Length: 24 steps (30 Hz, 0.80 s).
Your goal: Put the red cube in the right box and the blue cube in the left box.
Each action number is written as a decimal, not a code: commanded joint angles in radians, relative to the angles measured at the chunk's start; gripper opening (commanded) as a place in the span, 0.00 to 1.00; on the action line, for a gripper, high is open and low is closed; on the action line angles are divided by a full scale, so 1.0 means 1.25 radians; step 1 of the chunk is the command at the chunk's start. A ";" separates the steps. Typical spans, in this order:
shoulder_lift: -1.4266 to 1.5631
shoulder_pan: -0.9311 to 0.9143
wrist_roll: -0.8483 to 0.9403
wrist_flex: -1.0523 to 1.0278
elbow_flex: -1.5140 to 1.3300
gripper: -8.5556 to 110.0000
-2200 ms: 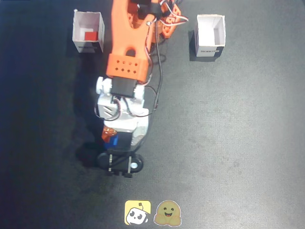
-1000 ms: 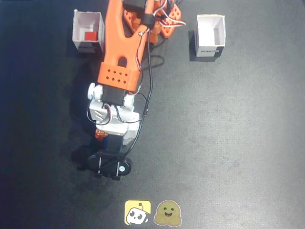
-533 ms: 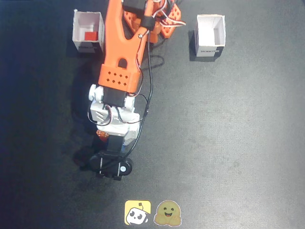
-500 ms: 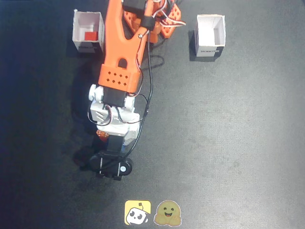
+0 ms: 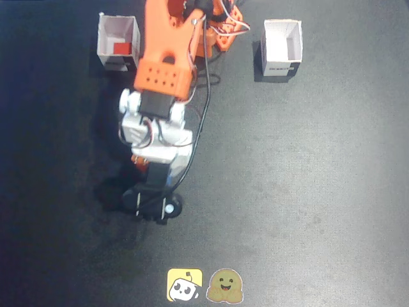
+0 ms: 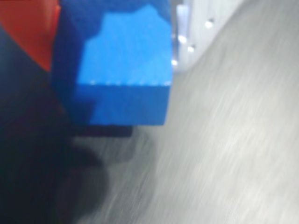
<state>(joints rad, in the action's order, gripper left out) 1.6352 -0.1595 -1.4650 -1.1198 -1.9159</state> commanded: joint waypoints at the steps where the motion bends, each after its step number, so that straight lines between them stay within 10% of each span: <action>1: 0.082 0.012 -0.010 -0.044 0.076 0.16; 24: 0.337 0.233 -0.083 -0.191 -0.032 0.16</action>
<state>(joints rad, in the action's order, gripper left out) 1.9988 0.0951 -1.5647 -1.3606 -1.9528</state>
